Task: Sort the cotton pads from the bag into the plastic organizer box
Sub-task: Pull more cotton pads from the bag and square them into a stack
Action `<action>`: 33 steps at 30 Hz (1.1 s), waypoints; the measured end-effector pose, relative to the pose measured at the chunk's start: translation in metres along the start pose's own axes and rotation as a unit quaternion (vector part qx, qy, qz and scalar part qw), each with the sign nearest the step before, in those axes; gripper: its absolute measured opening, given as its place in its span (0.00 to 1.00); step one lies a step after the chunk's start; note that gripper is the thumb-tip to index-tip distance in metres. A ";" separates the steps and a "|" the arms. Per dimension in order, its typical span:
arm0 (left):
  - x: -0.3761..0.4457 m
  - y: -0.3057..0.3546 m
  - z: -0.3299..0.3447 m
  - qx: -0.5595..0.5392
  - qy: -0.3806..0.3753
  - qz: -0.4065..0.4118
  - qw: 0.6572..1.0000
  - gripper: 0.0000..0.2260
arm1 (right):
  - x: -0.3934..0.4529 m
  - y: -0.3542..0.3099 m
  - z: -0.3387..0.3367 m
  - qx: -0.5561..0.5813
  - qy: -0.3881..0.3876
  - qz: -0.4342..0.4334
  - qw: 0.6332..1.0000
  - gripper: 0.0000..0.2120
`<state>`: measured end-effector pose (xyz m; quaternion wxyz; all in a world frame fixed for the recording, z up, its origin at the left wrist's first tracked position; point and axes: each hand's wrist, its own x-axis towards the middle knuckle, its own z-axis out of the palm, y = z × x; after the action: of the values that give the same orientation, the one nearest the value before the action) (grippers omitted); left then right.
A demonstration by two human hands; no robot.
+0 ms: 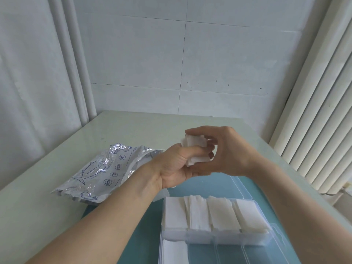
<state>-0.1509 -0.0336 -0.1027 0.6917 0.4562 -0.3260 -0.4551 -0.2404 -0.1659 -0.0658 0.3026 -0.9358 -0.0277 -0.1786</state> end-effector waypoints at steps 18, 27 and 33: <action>-0.044 0.004 0.035 0.165 0.103 0.001 0.981 0.10 | -0.044 -0.049 0.006 -0.187 -0.001 -0.002 0.982 0.33; -0.096 0.003 0.047 0.241 0.207 0.069 0.946 0.30 | -0.097 -0.082 -0.016 0.285 -0.058 0.249 0.924 0.29; -0.123 -0.012 0.050 0.369 0.192 0.074 0.906 0.27 | -0.124 -0.078 0.011 0.394 -0.097 0.295 0.865 0.14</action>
<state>-0.2442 0.0618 -0.0995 0.5552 0.7319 -0.3642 -0.1531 -0.3651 -0.0893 -0.0743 0.6801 -0.7162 0.1524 0.0366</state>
